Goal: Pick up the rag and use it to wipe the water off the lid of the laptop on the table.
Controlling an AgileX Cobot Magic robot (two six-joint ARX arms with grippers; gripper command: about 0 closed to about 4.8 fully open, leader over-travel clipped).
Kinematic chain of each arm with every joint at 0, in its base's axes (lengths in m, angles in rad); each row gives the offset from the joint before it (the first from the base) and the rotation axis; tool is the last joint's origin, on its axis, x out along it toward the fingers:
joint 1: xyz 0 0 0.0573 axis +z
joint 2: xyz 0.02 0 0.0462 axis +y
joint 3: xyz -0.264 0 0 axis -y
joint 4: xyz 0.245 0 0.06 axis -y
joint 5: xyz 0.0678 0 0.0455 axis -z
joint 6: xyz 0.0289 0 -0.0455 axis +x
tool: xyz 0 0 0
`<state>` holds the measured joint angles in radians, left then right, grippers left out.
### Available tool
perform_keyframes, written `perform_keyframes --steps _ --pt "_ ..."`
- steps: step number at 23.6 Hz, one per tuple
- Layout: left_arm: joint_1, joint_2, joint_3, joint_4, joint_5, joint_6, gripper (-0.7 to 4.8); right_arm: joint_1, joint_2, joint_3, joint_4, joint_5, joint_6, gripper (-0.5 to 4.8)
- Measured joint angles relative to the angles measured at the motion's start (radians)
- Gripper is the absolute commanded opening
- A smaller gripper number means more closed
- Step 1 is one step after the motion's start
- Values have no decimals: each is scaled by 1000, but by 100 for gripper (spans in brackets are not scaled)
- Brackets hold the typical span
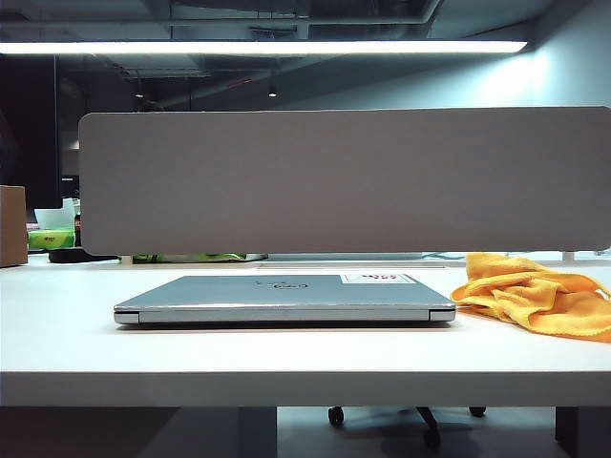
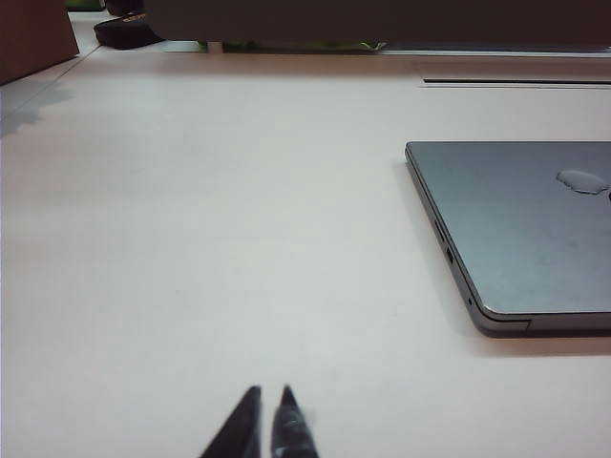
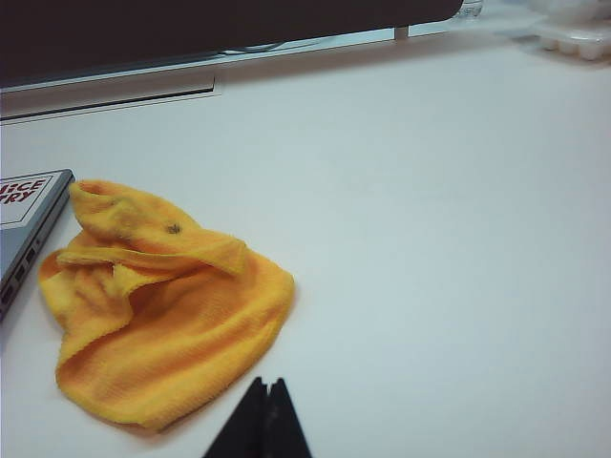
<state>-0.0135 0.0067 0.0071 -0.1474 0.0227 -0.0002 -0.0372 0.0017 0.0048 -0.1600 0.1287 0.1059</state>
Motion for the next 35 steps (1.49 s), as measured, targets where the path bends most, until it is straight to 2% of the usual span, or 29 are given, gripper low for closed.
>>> perform_keyframes --steps 11,12,13,14,15,17,20,22,23,25,26,27,29,30,31,35 --pt "0 0 0 0 0 -2 21 0 0 0 1 -1 3 -1" --pt "0 0 8 1 8 -56 21 0 0 11 -1 -20 69 -1" --pt "0 2 47 -3 63 -139 21 0 0 58 -15 -51 143 -1" --pt "0 2 89 4 121 -182 21 0 0 106 -19 -78 175 -1" --pt "0 0 171 63 231 -213 21 0 0 207 -24 -139 190 -1" --pt "0 0 259 92 301 -225 21 0 4 311 -65 -182 157 0" --pt "0 30 365 30 316 -273 21 0 50 465 -231 -213 16 5" --pt "0 80 416 -57 329 -282 21 0 120 599 -383 -239 -108 72" --pt "0 109 433 -99 355 -274 21 0 153 652 -441 -242 -144 132" --pt "0 238 466 -166 492 -200 21 0 280 783 -581 -246 -185 284" --pt "0 293 468 -173 547 -150 21 0 396 842 -665 -255 -190 326" --pt "0 320 468 -180 566 -128 21 0 458 856 -679 -272 -192 367" --pt "0 384 468 -192 576 -109 21 0 607 865 -692 -349 -193 398" --pt "0 399 468 -194 577 -107 21 1 672 868 -676 -367 -193 452" --pt "0 430 468 -194 577 -105 21 12 791 869 -615 -367 -194 479" --pt "0 443 468 -195 574 -105 21 24 1151 922 -424 -308 -194 479"
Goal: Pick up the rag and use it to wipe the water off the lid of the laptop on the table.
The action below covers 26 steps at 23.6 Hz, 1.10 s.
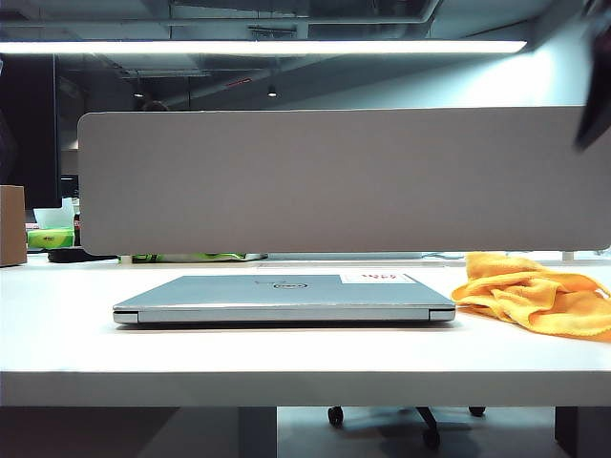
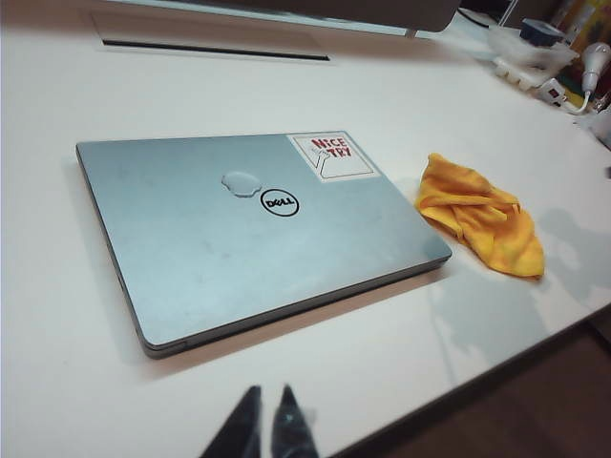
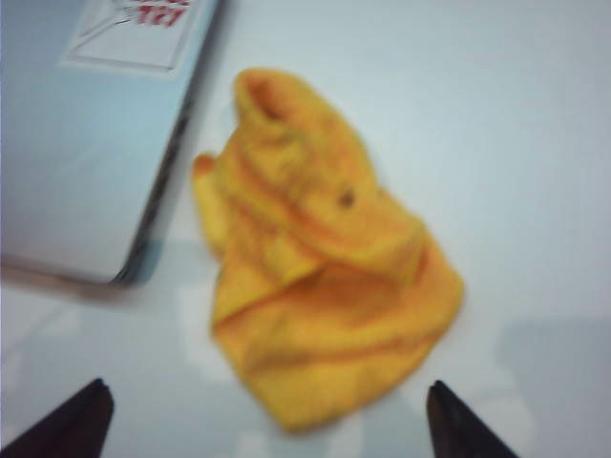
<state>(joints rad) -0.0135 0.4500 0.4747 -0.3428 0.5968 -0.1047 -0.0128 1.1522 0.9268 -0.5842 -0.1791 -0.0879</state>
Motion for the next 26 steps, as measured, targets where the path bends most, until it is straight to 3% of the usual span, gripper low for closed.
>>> perform_keyframes --steps 8,20,21,23,26 --pt "0 -12 0 -10 -34 0 21 68 505 274 33 65 -3 479" --pt "0 -16 0 -13 -37 0 21 139 617 285 0 202 -45 479" --pt "0 -16 0 -13 -36 0 21 137 625 285 -6 209 -45 456" --pt "0 -16 0 -13 -37 0 21 137 633 285 -16 228 -48 311" --pt "0 -16 0 -13 -37 0 21 137 635 285 -18 228 -50 159"
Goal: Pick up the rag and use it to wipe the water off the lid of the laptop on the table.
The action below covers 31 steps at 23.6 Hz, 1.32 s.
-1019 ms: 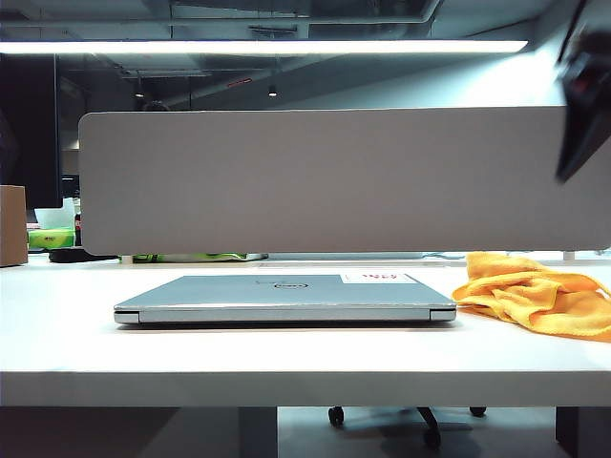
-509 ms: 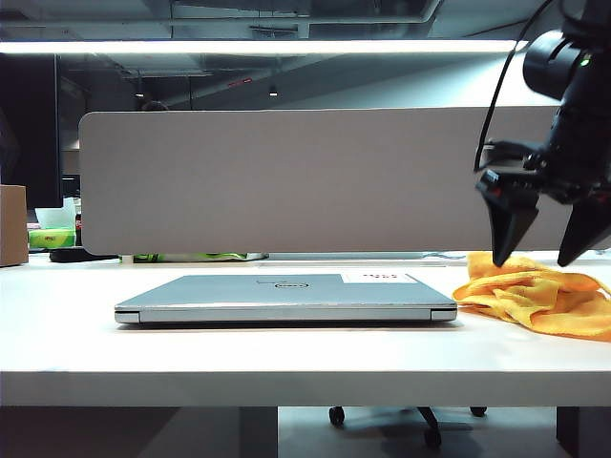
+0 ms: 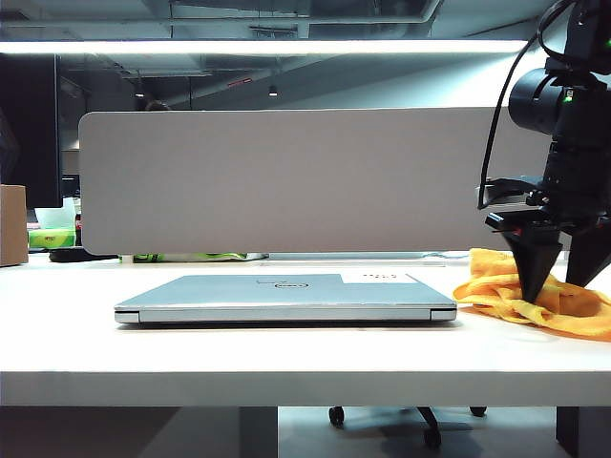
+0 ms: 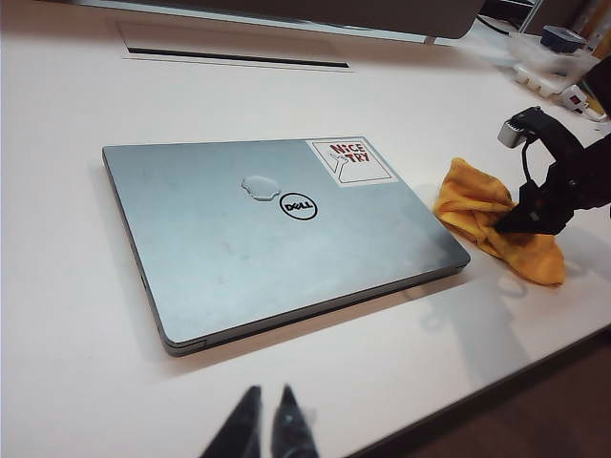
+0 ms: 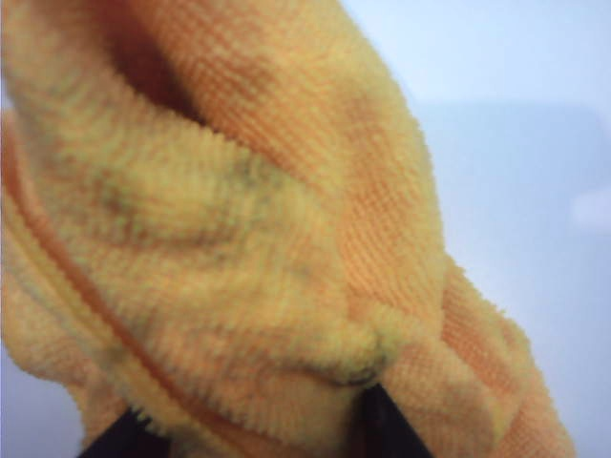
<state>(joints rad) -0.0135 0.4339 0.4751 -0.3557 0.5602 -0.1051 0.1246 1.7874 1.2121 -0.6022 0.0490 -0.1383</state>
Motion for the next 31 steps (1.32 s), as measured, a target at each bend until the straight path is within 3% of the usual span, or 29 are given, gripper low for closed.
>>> perform_keyframes --steps 3,4,12,15,18,23,31 --pt "0 0 0 0 0 0 21 0 1 8 -26 0 0 24" --pt "0 1 0 0 0 0 21 0 1 26 -59 0 -15 3" --pt "0 0 0 0 0 0 21 11 1 280 -258 0 -49 -6" --pt "0 0 0 0 0 0 21 84 2 447 -293 -35 1 -6" --pt "0 0 0 0 0 0 21 176 1 530 -200 -62 46 -6" --pt "0 0 0 0 0 0 21 319 55 551 100 -65 84 -6" --pt "0 0 0 0 0 0 21 410 342 572 315 -79 92 -6"
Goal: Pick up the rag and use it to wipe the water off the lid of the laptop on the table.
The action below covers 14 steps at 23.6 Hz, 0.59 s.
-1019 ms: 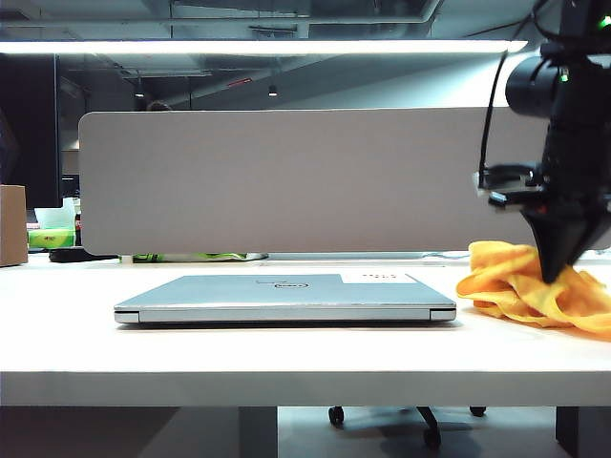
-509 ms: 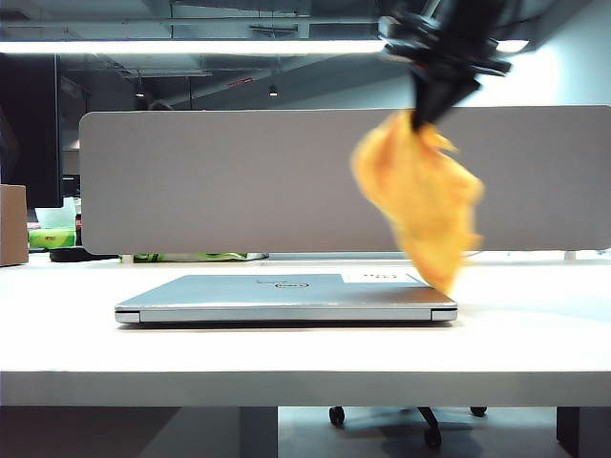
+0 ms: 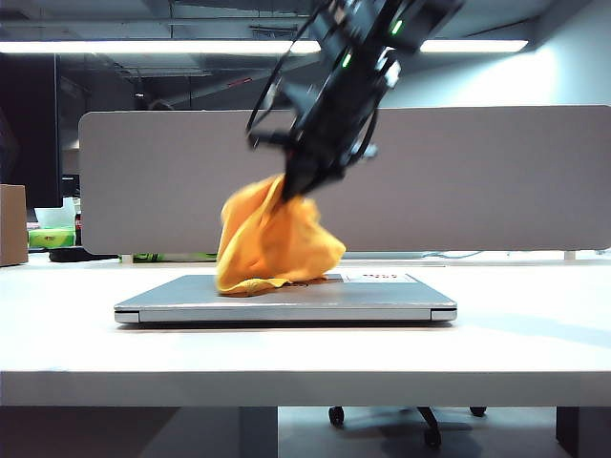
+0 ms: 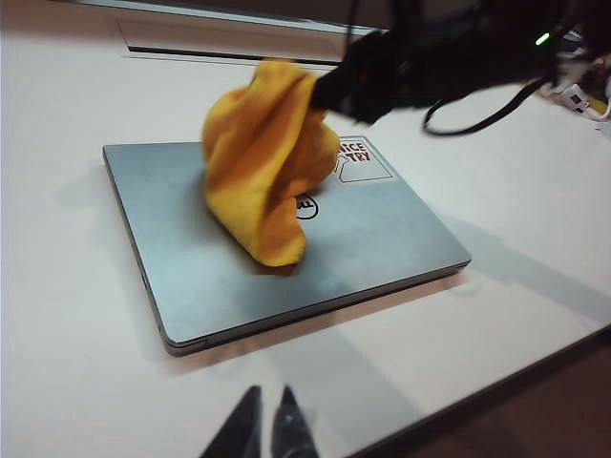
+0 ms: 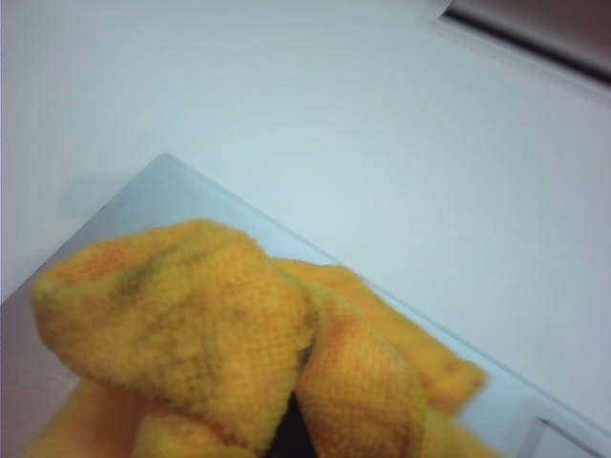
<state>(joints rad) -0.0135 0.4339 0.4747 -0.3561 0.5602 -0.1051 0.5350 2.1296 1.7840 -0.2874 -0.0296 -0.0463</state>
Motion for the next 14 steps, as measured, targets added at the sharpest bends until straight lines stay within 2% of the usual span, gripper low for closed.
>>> perform_keyframes --steps 7,14 --pt "0 0 0 0 0 0 21 45 151 34 2 -8 1 -6" --pt "0 0 0 0 0 0 21 16 174 45 -29 49 -2 -6"
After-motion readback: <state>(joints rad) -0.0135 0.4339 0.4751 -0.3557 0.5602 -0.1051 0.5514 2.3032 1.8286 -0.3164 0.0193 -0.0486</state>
